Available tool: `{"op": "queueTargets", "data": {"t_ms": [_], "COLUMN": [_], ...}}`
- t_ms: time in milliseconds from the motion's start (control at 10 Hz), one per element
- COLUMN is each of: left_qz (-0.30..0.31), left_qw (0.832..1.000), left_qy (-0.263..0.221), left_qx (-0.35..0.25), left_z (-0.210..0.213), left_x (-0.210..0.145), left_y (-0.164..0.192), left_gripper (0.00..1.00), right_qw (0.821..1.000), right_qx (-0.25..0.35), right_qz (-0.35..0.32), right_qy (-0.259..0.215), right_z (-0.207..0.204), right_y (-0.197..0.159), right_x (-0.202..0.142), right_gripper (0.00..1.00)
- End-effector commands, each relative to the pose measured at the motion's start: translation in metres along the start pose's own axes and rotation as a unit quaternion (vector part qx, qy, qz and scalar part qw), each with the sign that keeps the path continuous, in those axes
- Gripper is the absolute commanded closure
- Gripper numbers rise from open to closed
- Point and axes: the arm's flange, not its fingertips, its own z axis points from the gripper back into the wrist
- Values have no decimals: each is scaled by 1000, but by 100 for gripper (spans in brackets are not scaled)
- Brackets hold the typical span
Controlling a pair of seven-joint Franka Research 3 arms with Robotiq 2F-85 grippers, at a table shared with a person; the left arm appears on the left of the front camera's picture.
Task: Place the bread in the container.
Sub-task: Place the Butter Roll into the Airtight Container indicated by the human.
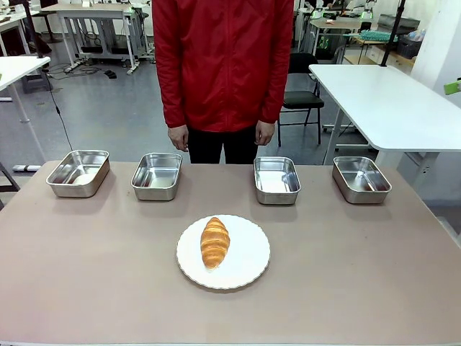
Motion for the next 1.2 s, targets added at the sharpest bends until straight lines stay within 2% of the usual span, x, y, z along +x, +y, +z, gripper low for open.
{"op": "queueTargets", "data": {"t_ms": [0, 1100], "left_qz": [-5, -5], "left_qw": [1000, 1000], "left_qy": [-5, -5], "left_qx": [-5, -5], "left_z": [1, 1], "left_x": [-1, -1], "left_y": [0, 0], "left_gripper": [0, 0], "right_qw": [1000, 1000], "right_qx": [1, 1], "right_qz": [1, 1], "right_qy": [-2, -2], "right_z": [0, 0], "right_y": [1, 1], "right_x": [1, 1], "right_gripper": [0, 0]}}
